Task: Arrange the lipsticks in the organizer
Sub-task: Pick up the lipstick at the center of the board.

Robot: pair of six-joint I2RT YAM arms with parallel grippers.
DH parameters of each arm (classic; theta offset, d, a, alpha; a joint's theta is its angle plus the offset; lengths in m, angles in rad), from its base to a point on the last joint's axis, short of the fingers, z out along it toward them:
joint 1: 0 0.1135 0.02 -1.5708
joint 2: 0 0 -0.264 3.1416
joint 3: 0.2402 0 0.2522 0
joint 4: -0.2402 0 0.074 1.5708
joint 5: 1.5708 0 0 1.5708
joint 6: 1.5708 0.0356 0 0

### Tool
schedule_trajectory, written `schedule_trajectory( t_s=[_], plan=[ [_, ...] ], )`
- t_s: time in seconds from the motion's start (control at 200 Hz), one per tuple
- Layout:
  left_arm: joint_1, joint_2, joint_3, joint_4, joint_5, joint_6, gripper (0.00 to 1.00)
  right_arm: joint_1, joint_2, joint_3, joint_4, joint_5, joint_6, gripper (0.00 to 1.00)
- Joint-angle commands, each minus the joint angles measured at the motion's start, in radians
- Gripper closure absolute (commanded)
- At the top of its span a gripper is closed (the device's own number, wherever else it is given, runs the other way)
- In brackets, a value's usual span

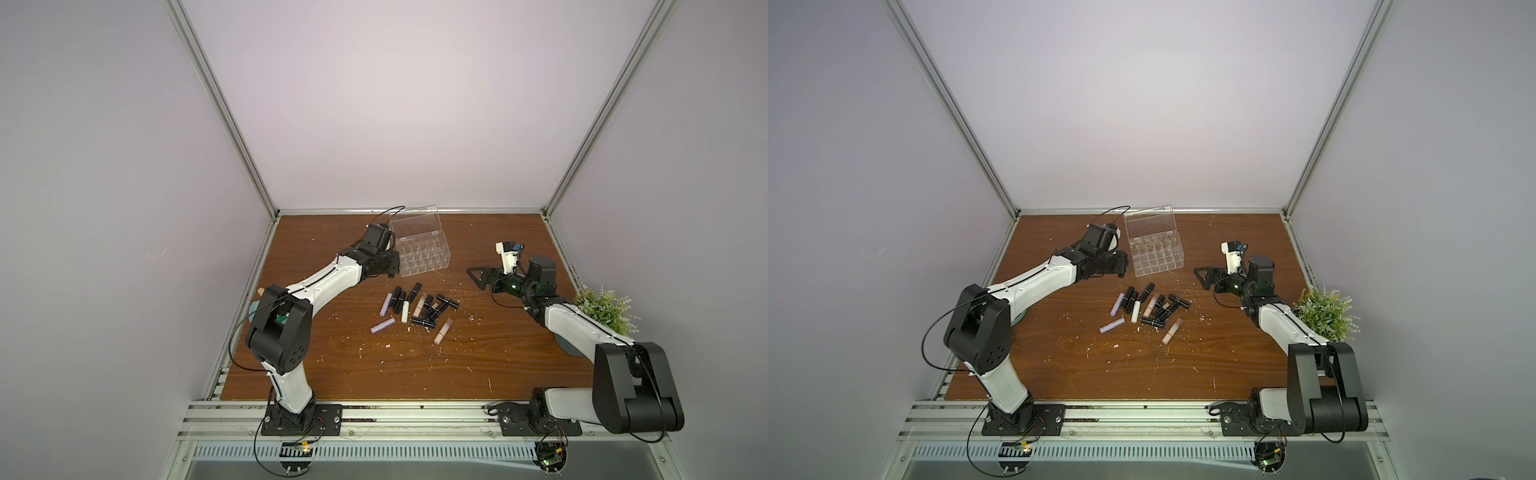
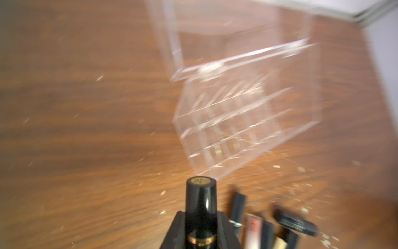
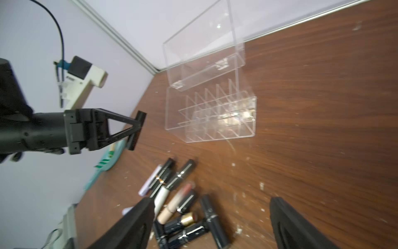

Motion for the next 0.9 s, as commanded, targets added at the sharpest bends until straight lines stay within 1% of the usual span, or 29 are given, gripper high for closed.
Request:
schedule_trajectory(
  t_s=[0.0,0.115,0.19,0.275,0.41,0.565,0.595,0.625,0.655,0.896],
  plan=[
    [-0.006,-0.048,-0.014,0.135,0.277,0.101,0.76,0.004,0.021,0.042,0.189,-0.255,0.128,0.08],
    [-0.007,-0.068,-0.049,0.237,0.459,0.111,0.75,0.01,0.032,0.047,0.327,-0.364,0.242,0.08],
    [-0.006,-0.062,-0.062,0.28,0.594,0.112,0.74,0.024,0.033,0.059,0.388,-0.41,0.296,0.08],
    [-0.006,-0.055,-0.091,0.34,0.711,0.109,0.74,0.051,0.032,0.089,0.394,-0.445,0.307,0.12],
    [0.002,-0.053,-0.138,0.446,0.836,0.093,0.74,0.098,0.041,0.133,0.4,-0.476,0.311,0.17],
    [0.007,-0.059,-0.172,0.559,0.922,0.036,0.74,0.138,0.084,0.18,0.396,-0.492,0.318,0.2],
    [0.008,-0.063,-0.182,0.587,0.934,0.018,0.74,0.142,0.093,0.187,0.393,-0.492,0.318,0.22],
    [0.009,-0.066,-0.188,0.613,0.944,0.0,0.74,0.148,0.102,0.191,0.39,-0.492,0.317,0.27],
    [0.009,-0.068,-0.193,0.632,0.949,-0.011,0.74,0.151,0.109,0.197,0.383,-0.492,0.314,0.29],
    [0.008,-0.065,-0.2,0.643,0.96,-0.029,0.75,0.19,0.127,0.221,0.349,-0.494,0.286,0.3]
  ],
)
